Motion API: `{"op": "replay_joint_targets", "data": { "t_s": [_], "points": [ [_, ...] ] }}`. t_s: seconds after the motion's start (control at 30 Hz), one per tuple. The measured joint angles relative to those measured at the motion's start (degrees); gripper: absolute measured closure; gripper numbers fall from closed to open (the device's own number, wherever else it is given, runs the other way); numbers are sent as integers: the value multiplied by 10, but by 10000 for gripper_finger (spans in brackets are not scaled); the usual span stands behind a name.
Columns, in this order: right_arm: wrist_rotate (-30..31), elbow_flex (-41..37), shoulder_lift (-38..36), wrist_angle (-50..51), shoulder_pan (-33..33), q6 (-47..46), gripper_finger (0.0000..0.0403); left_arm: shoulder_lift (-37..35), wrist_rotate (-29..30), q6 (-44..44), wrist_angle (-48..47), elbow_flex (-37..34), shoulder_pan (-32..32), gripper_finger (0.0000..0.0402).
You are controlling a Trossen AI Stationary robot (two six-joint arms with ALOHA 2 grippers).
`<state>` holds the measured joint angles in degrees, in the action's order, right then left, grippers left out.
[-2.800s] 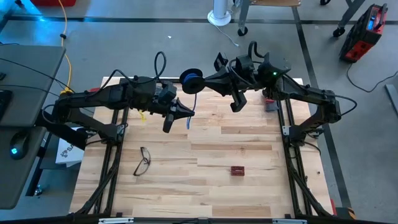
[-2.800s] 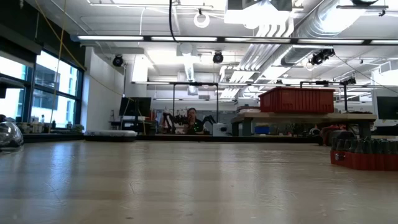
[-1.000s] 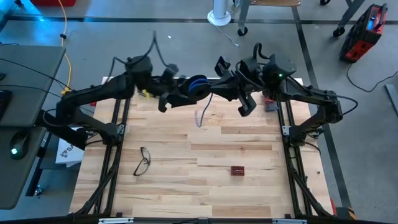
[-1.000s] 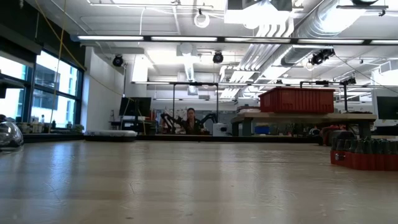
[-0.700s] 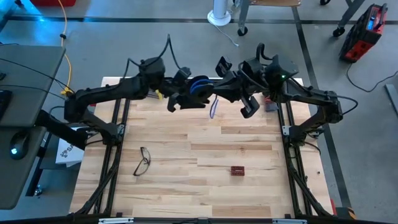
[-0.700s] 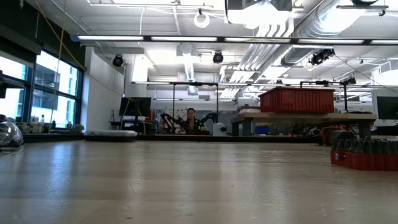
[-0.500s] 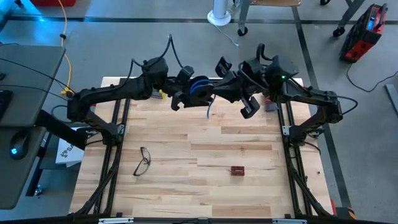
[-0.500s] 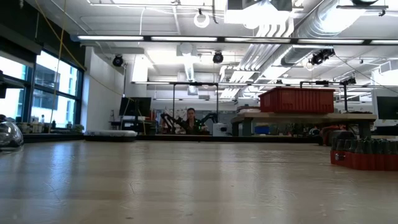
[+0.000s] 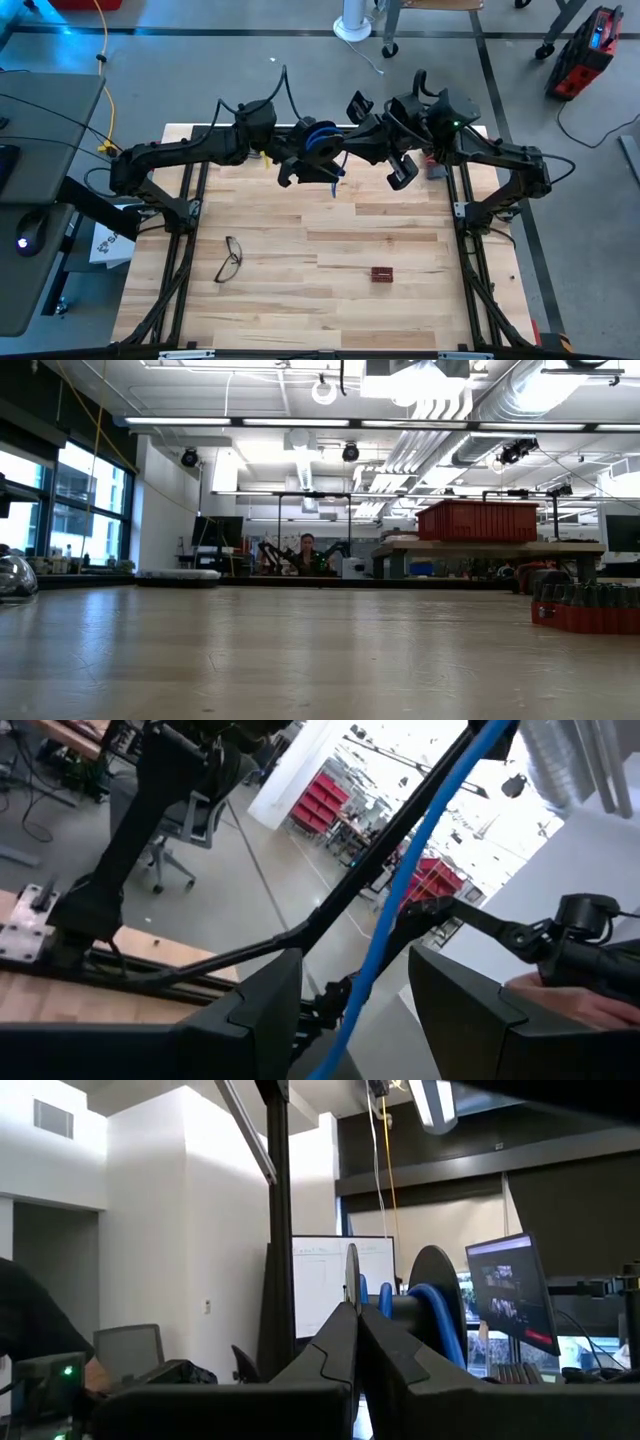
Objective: Coil cords
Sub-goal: Coil the blue wire onto the spool
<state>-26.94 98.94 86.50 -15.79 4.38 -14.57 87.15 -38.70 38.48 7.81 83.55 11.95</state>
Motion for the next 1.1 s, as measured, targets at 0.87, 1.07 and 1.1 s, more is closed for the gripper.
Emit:
{"op": "replay_joint_targets", "data": {
  "t_s": [0.87,1.07,1.1],
  "points": [
    [0,0,0,-4,1,11,403,-36,43,-44,-53,0,-5,256],
    [0,0,0,-5,1,11,403,-36,45,-53,-50,0,-9,257],
    [0,0,0,-6,1,11,403,-36,43,-56,-50,0,-9,257]
  ]
}}
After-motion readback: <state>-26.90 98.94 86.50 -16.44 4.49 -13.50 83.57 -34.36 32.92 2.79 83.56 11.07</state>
